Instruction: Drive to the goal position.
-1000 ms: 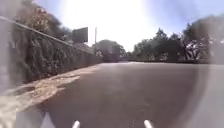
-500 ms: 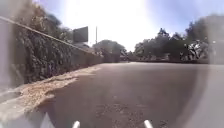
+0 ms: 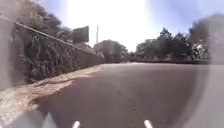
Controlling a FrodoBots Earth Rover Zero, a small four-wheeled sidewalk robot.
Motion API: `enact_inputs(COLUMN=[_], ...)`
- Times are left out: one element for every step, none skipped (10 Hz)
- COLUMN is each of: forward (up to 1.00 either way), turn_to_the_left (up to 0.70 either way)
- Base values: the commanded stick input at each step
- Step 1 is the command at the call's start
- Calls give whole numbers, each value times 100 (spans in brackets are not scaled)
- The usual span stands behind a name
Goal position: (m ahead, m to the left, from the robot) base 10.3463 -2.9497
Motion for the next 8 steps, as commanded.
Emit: enact_inputs(forward=[100, 100, 100, 100, 100, 100, 100, 100], turn_to_the_left=[0, 0, 0, 0, 0, 0, 0, 0])
